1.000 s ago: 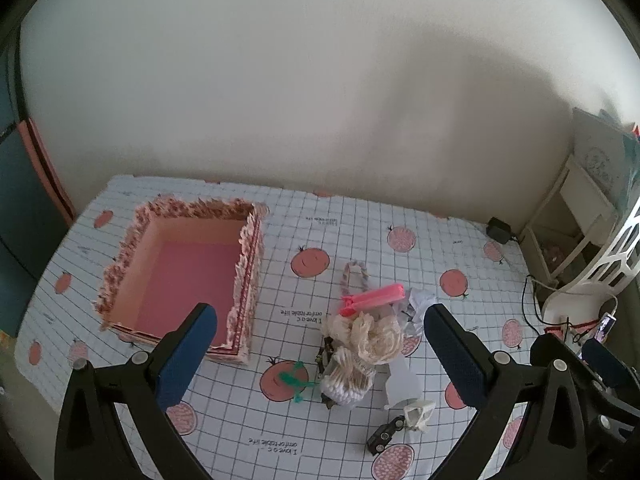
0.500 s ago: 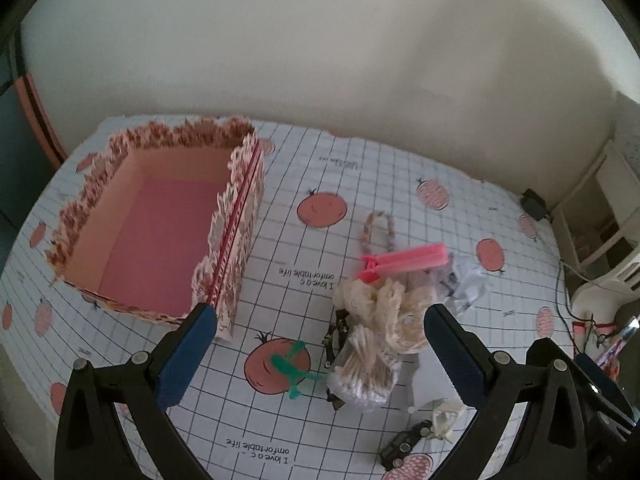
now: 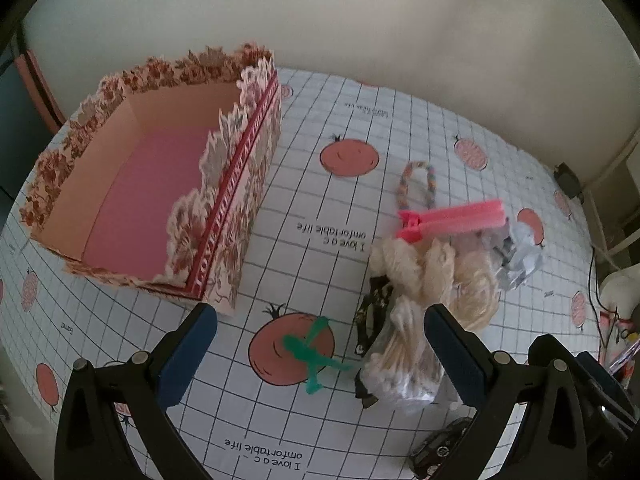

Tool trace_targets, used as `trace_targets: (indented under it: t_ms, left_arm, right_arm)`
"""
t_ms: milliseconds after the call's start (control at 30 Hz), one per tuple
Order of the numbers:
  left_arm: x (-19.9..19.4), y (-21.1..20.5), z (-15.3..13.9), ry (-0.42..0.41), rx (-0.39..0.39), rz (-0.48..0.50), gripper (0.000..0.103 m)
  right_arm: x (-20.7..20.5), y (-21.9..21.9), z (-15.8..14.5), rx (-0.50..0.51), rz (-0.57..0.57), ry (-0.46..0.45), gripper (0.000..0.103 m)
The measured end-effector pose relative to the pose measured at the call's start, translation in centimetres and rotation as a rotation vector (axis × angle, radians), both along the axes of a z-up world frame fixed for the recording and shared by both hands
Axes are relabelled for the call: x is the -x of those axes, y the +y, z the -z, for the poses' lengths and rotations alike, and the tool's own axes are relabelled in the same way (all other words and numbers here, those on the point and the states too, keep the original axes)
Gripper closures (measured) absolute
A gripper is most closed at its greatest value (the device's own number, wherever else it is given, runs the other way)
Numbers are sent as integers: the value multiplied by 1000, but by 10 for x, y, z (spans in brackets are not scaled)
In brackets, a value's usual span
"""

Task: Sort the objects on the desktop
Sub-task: 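Move both grippers forward toward the cluster of small items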

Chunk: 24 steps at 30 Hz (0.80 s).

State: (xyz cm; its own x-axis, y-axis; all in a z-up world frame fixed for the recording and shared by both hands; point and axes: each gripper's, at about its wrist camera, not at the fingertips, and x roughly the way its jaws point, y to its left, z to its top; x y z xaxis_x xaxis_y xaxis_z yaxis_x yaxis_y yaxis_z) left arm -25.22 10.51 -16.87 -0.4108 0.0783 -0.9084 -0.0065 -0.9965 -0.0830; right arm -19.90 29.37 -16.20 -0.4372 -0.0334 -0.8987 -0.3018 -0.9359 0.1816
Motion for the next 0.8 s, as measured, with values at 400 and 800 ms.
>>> trace_targets:
  t_ms: [400, 800]
  left_arm:
    - [1, 5, 34, -102, -1, 35, 0]
    - [8, -14, 50, -141, 17, -22, 0]
  right_arm:
    - [-2, 9, 37, -3, 14, -98, 0]
    - [5, 1, 75, -37, -33, -187, 0]
